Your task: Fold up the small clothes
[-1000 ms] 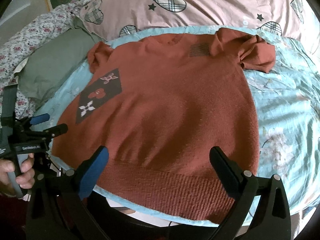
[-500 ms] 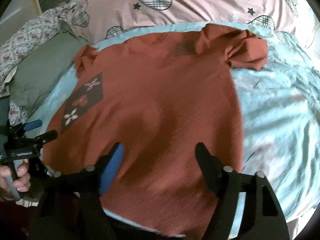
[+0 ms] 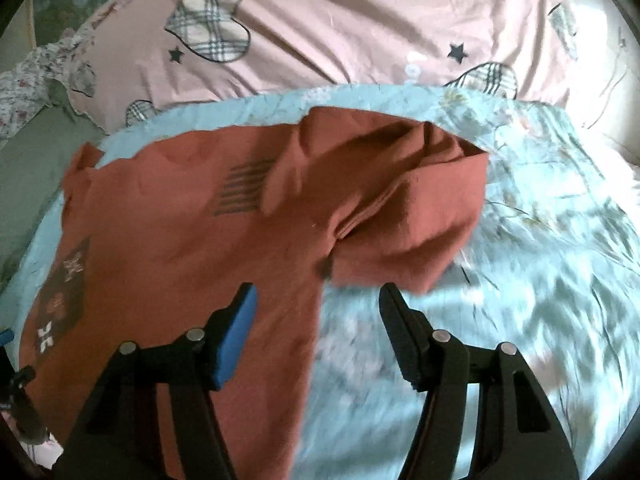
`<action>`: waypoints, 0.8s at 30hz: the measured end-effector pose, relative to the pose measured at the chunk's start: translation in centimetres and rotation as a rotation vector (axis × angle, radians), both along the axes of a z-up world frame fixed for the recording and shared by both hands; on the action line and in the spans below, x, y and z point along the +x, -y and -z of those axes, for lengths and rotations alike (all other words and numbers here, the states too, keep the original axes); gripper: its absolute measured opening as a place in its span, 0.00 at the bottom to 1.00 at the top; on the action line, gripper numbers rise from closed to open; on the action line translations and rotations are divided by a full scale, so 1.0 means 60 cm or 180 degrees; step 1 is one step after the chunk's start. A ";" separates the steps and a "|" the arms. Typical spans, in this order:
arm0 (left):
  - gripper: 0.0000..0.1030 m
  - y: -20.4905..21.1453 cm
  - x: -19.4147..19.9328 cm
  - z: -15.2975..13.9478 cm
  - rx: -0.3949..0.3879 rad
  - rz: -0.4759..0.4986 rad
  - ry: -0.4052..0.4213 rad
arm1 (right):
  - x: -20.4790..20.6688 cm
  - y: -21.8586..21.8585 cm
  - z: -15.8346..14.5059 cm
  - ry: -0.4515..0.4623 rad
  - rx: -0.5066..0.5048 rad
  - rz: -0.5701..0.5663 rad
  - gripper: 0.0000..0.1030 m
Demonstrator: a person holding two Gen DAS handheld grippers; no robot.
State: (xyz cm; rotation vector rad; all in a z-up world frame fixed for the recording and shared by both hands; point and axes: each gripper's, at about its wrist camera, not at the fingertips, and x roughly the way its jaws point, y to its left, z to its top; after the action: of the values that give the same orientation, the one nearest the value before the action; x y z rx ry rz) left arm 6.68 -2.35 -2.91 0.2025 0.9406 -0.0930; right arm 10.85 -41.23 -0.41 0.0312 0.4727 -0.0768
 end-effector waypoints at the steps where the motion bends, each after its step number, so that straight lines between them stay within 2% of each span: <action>1: 0.99 0.003 0.002 0.004 0.0024 0.0003 -0.0029 | 0.014 0.005 0.001 -0.0040 -0.0045 0.0004 0.58; 6: 0.99 0.004 0.026 0.013 -0.0001 -0.0052 -0.0110 | 0.076 0.040 0.031 -0.0345 -0.0141 0.0067 0.53; 7: 0.99 0.003 0.031 0.015 0.0019 -0.0065 -0.0142 | 0.084 0.049 0.036 -0.0381 -0.0138 0.0073 0.48; 8: 0.99 0.003 0.036 0.016 0.0010 -0.0075 -0.0156 | 0.089 0.059 0.038 -0.0366 -0.0079 0.0035 0.47; 9: 0.99 0.003 0.041 0.018 -0.0004 -0.0083 -0.0162 | 0.090 0.066 0.038 -0.0327 -0.0012 0.0032 0.37; 10: 0.99 0.004 0.046 0.020 0.0017 -0.0089 -0.0184 | 0.089 0.073 0.032 -0.0308 0.0027 0.0085 0.12; 11: 0.99 0.006 0.051 0.023 0.0024 -0.0091 -0.0205 | 0.082 0.079 0.024 -0.0256 0.0093 0.0107 0.09; 14: 0.99 0.011 0.059 0.030 0.0024 -0.0076 -0.0248 | 0.046 0.086 -0.007 0.0045 0.0447 -0.0007 0.09; 17: 0.99 0.017 0.060 0.034 0.0015 -0.0041 -0.0263 | 0.010 0.058 -0.044 0.0325 0.0705 -0.0253 0.09; 21: 0.99 0.021 0.061 0.037 -0.0054 -0.0005 -0.0262 | -0.002 -0.022 -0.095 0.0564 0.0935 -0.0705 0.09; 24: 0.99 0.020 0.059 0.036 -0.0123 0.0010 -0.0255 | 0.029 -0.110 -0.124 0.0557 0.0967 -0.1082 0.09</action>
State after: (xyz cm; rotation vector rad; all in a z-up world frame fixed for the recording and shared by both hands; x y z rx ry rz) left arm 10.24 -3.57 -5.06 0.1655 1.0174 -0.1226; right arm 12.58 -34.61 7.02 0.2526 0.3060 0.3298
